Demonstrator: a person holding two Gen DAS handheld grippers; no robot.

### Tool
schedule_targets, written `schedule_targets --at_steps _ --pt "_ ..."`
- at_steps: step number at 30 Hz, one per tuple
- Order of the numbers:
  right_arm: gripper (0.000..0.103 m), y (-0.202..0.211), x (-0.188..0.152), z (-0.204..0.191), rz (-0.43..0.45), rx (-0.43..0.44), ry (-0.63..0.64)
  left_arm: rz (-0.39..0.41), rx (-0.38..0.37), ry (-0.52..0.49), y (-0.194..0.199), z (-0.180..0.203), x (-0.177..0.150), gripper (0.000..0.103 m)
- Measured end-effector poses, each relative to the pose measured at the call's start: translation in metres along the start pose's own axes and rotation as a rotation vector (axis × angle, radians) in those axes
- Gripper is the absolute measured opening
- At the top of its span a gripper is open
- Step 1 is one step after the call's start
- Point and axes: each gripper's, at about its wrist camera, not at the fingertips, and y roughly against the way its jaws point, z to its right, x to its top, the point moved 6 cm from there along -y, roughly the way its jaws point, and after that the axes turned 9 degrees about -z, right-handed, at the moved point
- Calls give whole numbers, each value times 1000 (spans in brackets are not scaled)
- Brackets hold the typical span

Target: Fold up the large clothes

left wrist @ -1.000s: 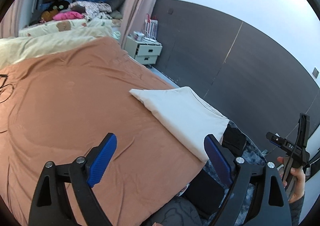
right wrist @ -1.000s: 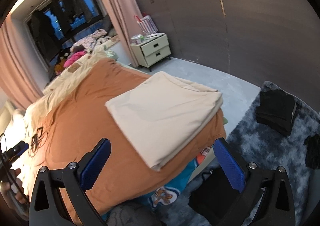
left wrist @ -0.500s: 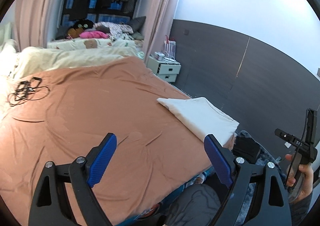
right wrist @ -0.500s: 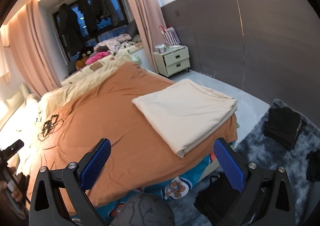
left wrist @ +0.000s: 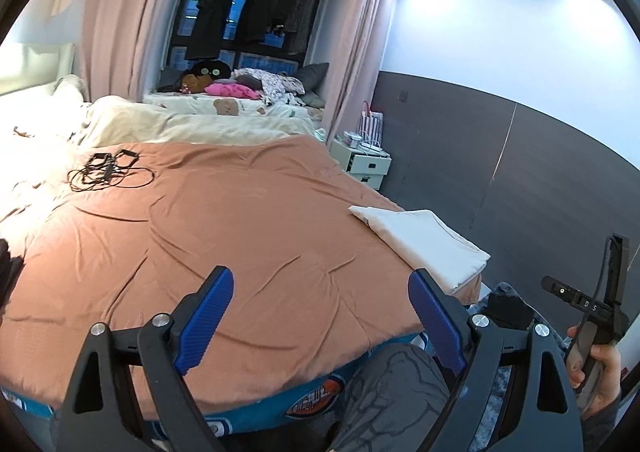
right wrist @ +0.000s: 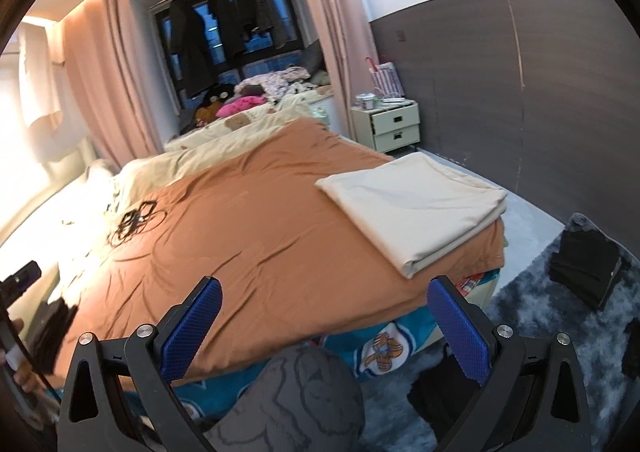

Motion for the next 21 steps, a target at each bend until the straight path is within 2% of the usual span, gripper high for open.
schedule_targets --at_steps 11,21 --pt "103 6 -39 -39 -3 32 71 55 94 55 31 -24 -49 92" --pt "103 -8 -54 -67 -20 63 115 82 172 46 48 -38 -60 92"
